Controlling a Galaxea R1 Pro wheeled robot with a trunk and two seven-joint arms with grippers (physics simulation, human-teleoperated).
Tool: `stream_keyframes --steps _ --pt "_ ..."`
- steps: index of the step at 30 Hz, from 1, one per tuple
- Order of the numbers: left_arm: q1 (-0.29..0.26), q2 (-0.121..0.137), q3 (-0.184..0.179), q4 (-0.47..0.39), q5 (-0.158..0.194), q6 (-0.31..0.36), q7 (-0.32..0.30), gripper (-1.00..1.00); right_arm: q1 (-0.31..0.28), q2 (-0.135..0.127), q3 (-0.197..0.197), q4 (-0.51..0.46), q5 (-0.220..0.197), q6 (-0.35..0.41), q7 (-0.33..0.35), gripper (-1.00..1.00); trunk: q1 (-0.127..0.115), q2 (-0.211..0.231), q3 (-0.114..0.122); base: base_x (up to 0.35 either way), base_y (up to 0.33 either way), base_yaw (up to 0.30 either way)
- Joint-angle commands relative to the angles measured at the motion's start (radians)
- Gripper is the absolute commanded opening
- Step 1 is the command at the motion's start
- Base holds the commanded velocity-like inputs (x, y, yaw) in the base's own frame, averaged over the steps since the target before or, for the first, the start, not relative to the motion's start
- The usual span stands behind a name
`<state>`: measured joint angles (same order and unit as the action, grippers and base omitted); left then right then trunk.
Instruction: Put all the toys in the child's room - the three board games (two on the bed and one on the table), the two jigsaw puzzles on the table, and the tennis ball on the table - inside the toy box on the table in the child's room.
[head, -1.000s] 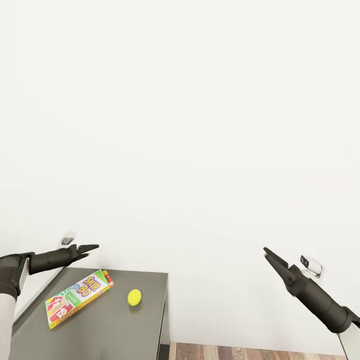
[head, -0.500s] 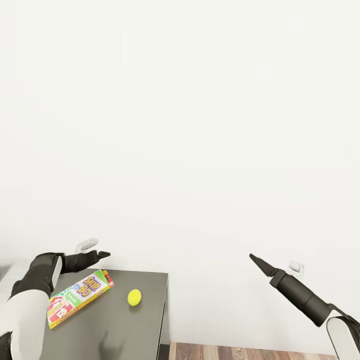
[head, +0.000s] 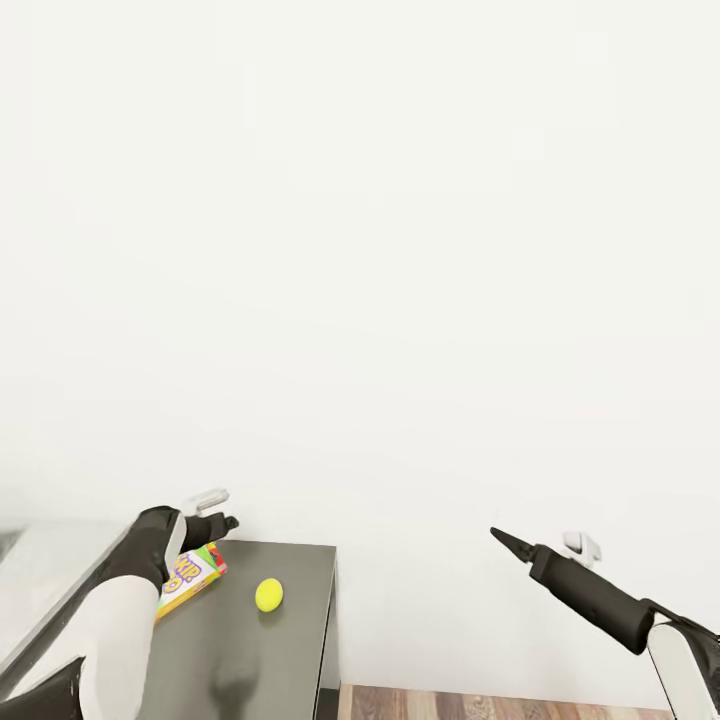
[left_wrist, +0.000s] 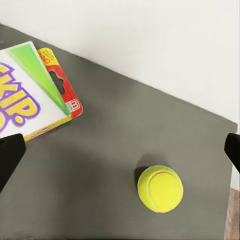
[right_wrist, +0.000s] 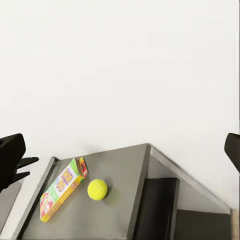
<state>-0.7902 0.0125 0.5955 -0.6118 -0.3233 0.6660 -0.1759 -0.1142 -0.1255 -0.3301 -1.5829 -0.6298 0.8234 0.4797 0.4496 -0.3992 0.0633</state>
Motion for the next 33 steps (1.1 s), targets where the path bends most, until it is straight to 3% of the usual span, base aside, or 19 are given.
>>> stream_keyframes --steps 1,9,13,21,33 --pt "-0.002 -0.006 0.004 0.000 -0.011 0.003 0.008 1.00 -0.005 0.000 -0.001 0.000 0.015 0.014 -0.008 1.00 0.000 -0.001 0.000 0.000 0.000 0.000" --pt "-0.053 -0.023 -0.022 0.014 -0.012 0.036 0.063 1.00 -0.027 0.011 0.005 -0.001 0.140 0.087 -0.079 1.00 0.000 -0.001 0.000 0.000 0.000 0.000" --pt "-0.070 -0.025 -0.042 0.032 -0.013 0.063 0.070 1.00 -0.041 0.014 0.034 -0.001 0.177 0.120 -0.091 1.00 0.000 -0.001 0.000 0.000 0.000 0.000" --pt "-0.083 -0.027 -0.059 0.045 -0.010 0.085 0.074 1.00 -0.054 0.011 0.100 -0.003 0.202 0.141 -0.097 1.00 0.000 -0.001 0.000 0.000 0.000 0.000" --pt "-0.095 -0.031 -0.064 0.048 -0.011 0.085 0.075 1.00 -0.060 0.013 0.114 -0.003 0.206 0.151 -0.101 1.00 0.000 -0.001 -0.009 0.000 0.000 0.000"
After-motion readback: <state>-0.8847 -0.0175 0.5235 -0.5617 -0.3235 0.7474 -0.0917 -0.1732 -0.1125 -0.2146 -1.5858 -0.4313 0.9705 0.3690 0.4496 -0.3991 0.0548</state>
